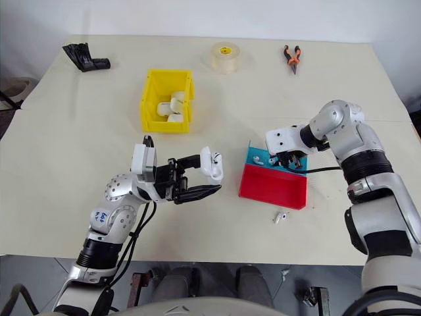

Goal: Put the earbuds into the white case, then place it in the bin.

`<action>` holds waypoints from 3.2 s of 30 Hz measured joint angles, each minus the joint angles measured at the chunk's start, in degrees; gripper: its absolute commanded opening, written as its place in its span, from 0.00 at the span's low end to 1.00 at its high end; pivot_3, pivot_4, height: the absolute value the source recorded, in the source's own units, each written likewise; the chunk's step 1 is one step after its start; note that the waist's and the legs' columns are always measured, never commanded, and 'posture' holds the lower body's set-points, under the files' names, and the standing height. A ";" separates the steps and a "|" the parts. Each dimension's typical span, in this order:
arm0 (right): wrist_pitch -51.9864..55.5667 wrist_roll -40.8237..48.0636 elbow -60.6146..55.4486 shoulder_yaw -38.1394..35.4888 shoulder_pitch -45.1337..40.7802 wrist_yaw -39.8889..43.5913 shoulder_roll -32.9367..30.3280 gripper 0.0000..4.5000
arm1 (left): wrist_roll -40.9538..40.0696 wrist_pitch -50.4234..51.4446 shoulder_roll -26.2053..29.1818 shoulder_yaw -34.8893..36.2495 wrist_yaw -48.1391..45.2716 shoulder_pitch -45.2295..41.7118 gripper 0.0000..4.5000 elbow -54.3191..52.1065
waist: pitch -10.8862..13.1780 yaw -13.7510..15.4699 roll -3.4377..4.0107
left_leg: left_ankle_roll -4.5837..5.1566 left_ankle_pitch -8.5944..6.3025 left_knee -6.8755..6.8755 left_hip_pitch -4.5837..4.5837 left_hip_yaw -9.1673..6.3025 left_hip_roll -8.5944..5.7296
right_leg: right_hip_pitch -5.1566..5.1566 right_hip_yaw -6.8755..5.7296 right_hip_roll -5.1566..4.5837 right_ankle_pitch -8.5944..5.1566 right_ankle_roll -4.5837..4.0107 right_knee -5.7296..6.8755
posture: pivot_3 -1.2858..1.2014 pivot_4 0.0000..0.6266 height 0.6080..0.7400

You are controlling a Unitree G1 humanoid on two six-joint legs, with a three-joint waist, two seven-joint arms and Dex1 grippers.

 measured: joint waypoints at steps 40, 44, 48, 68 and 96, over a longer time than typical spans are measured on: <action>93.43 80.64 -70.51 -55.73 29.17 -42.73 24.15 0.12 | -0.95 2.60 -3.03 0.44 -1.85 -8.01 0.61 6.75 | 0.01 1.43 0.03 | 0.08 0.02 -0.06 -0.09 -0.24 -0.29 | -0.02 0.14 -0.01 0.01 0.01 0.14 | 0.52 0.24 1.00; 92.18 89.93 -71.73 -55.24 33.52 -49.06 23.08 0.12 | -1.00 3.38 -3.15 0.53 -1.89 -8.07 0.61 6.77 | 0.01 1.38 0.03 | 0.08 0.02 -0.10 -0.09 -0.25 -0.29 | -0.02 0.28 0.01 0.01 0.01 0.13 | 0.52 0.24 1.00; 88.61 92.42 -72.63 -52.49 37.02 -52.64 21.78 0.12 | -1.06 3.65 -3.34 0.57 -2.01 -8.13 0.61 6.79 | 0.01 1.33 0.03 | 0.09 0.03 -0.10 -0.09 -0.22 -0.28 | -0.01 0.38 0.04 0.01 0.01 0.12 | 0.52 0.24 1.00; 72.97 94.84 -75.04 -40.58 44.22 -53.90 12.56 0.12 | -0.66 4.31 -3.51 -0.13 -3.40 -7.94 0.61 7.11 | 0.02 1.51 0.02 | 0.11 0.03 -0.10 -0.10 -0.23 -0.27 | 0.06 0.44 0.05 0.01 0.01 -0.02 | 0.52 0.24 1.00; 68.54 82.87 -72.75 -37.98 47.09 -42.44 -8.97 0.01 | 15.88 -10.29 1.63 -2.83 -1.80 -13.40 0.61 13.61 | 0.03 1.78 -0.01 | 0.16 0.02 -0.11 -0.12 -0.13 -0.26 | 0.14 0.30 0.11 0.02 0.04 -0.27 | 0.52 0.24 1.00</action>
